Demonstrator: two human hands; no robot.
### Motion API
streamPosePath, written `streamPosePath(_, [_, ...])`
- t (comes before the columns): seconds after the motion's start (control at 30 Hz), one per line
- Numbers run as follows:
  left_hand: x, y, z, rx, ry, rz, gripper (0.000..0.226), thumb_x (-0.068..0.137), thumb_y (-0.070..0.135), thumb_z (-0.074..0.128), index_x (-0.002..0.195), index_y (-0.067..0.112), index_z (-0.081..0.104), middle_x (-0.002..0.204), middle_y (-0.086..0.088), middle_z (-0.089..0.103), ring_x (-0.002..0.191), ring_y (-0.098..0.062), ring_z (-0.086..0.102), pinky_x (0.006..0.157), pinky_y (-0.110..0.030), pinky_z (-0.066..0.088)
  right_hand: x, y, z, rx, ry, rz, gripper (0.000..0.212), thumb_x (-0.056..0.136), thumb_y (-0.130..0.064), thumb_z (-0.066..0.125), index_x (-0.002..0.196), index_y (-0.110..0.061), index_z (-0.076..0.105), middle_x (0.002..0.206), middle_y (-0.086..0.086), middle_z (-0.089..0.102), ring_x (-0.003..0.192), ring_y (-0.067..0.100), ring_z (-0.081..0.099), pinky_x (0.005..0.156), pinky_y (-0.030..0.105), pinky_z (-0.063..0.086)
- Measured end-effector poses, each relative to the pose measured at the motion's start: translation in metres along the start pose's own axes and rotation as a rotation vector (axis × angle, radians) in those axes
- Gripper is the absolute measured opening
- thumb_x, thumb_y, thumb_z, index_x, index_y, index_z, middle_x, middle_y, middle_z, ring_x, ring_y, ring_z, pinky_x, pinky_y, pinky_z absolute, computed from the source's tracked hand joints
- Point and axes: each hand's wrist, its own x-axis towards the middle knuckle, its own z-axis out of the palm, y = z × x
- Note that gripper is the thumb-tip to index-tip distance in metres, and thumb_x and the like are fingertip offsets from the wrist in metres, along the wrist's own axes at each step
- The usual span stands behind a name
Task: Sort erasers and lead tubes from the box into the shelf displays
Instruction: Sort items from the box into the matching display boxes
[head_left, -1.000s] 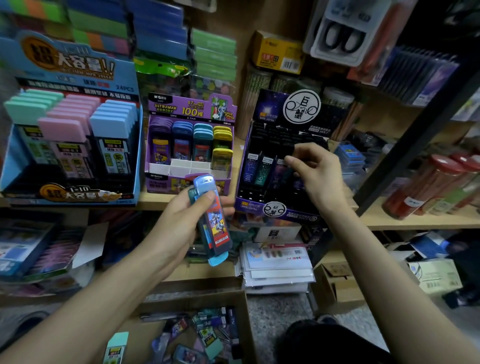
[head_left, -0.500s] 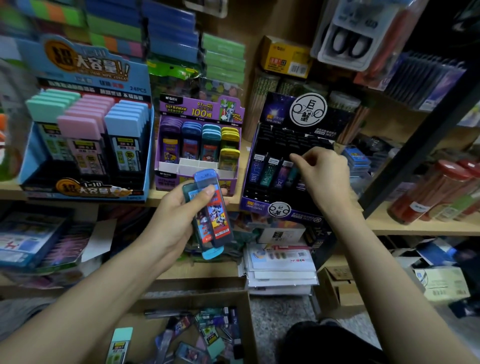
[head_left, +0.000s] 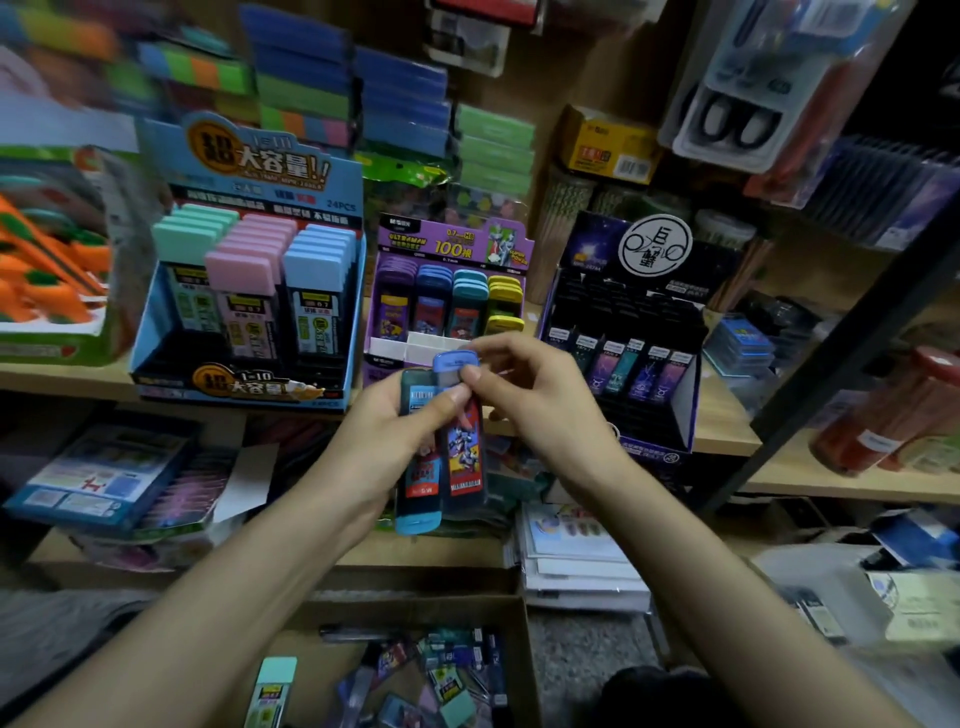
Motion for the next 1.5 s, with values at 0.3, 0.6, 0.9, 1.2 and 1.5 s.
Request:
streamPosePath(0.3, [0.004, 0.013, -0.044, 0.117, 0.161, 0.058, 0.022, 0.094, 0.032, 0.05, 0.084, 0.022, 0.067, 0.073, 0.009, 0.07, 0.069, -0.003, 0.066, 0.059, -0.02, 0.055, 0.042, -0.021, -0.012, 0.03, 0.27, -0.097, 0.014, 0.081, -0.006, 0.07, 0.081, -0.019, 0.065, 0.073, -0.002, 0.063, 0.071, 0.013, 0.061, 0.068, 0.036, 0.054])
streamPosePath(0.6, [0.001, 0.02, -0.089, 0.062, 0.218, 0.089, 0.023, 0.074, 0.049, 0.055, 0.072, 0.032, 0.07, 0.065, 0.014, 0.066, 0.074, -0.001, 0.066, 0.065, -0.022, 0.046, 0.097, -0.015, -0.001, -0.345, 0.295, -0.184, 0.013, 0.083, -0.013, 0.07, 0.082, -0.024, 0.063, 0.077, -0.01, 0.062, 0.078, 0.013, 0.061, 0.077, 0.041, 0.055])
streamPosePath(0.9, [-0.005, 0.031, -0.101, 0.24, 0.177, 0.142, 0.015, 0.065, 0.04, 0.068, 0.076, 0.035, 0.076, 0.088, 0.013, 0.074, 0.084, 0.004, 0.066, 0.063, -0.007, 0.049, 0.099, 0.007, 0.014, -0.726, 0.159, -0.289, 0.018, 0.084, -0.012, 0.067, 0.1, -0.009, 0.06, 0.092, 0.008, 0.066, 0.086, 0.027, 0.062, 0.077, 0.04, 0.051])
streamPosePath(1.2, [0.0, 0.027, -0.092, 0.199, 0.251, 0.105, 0.01, 0.086, 0.014, 0.063, 0.079, 0.02, 0.067, 0.081, -0.004, 0.063, 0.064, 0.005, 0.063, 0.05, -0.011, 0.047, 0.075, -0.003, 0.013, -0.752, 0.197, -0.41, 0.016, 0.093, -0.02, 0.056, 0.102, -0.008, 0.06, 0.097, 0.002, 0.047, 0.088, 0.016, 0.049, 0.073, 0.021, 0.033])
streamPosePath(1.5, [0.004, 0.013, -0.047, -0.139, 0.324, 0.011, 0.006, 0.091, 0.013, 0.056, 0.088, 0.015, 0.06, 0.067, 0.009, 0.071, 0.07, -0.001, 0.068, 0.057, -0.014, 0.053, -0.005, 0.004, 0.003, 0.234, -0.022, 0.238, 0.015, 0.091, -0.023, 0.058, 0.098, -0.011, 0.063, 0.076, -0.002, 0.07, 0.065, 0.01, 0.064, 0.049, 0.017, 0.045])
